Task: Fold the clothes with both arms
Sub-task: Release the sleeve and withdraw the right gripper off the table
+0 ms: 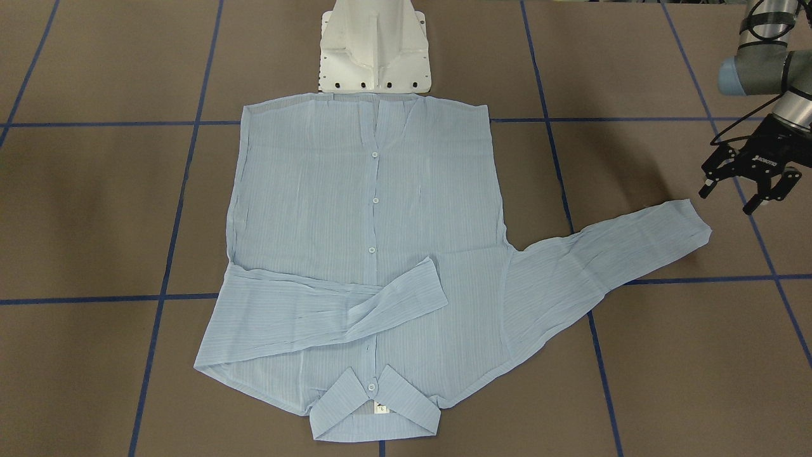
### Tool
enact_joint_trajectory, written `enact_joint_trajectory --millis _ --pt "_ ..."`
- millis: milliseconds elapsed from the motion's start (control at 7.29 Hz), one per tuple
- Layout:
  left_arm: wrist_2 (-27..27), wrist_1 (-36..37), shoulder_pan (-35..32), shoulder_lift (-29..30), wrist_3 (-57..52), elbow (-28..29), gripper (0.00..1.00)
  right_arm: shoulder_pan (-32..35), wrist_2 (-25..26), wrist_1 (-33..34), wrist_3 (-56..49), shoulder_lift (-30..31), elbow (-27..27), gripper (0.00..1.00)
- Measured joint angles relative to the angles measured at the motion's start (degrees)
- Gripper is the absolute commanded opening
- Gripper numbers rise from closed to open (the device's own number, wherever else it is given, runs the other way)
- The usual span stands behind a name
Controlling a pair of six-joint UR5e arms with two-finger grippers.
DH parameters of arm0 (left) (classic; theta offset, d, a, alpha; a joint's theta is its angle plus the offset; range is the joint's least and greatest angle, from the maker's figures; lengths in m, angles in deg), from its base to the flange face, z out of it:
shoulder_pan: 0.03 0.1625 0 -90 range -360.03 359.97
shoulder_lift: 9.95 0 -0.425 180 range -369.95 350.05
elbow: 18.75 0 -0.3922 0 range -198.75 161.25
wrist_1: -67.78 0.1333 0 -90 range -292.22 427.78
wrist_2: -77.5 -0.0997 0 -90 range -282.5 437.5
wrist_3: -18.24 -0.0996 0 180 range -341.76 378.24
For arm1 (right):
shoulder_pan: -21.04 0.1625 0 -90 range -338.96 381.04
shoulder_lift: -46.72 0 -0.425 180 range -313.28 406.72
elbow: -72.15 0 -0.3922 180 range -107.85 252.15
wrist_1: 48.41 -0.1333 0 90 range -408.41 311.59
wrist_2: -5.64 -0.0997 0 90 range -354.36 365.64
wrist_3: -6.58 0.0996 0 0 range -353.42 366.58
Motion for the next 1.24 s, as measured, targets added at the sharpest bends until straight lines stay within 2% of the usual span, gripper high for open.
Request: enact_joint_trajectory --millis 275,549,686,824,961,1235 --pt "-5.28 -0.14 5.08 -0.63 4.54 0.04 0.89 0.28 -0.13 -0.36 -0.33 0.81 0.13 1.0" --pt "-6.86 -0.13 8.05 -1.83 5.14 0.05 0.89 0.34 -0.05 -0.38 -0.36 0.95 0.18 1.0" --pt "-7.8 -0.12 9.41 -2.14 5.2 0.04 0.84 0.35 0.0 -0.41 -0.36 0.97 0.17 1.0" --pt "-8.35 -0.11 10.24 -2.3 5.21 0.04 0.74 0.33 0.02 -0.43 -0.37 0.98 0.16 1.0" --pt "-8.58 -0.09 10.62 -2.34 5.18 0.05 0.68 0.32 0.03 -0.41 -0.37 0.98 0.17 1.0" --pt "-8.72 0.02 10.81 -2.38 5.13 0.11 0.68 0.32 0.03 -0.45 -0.37 0.98 0.2 1.0"
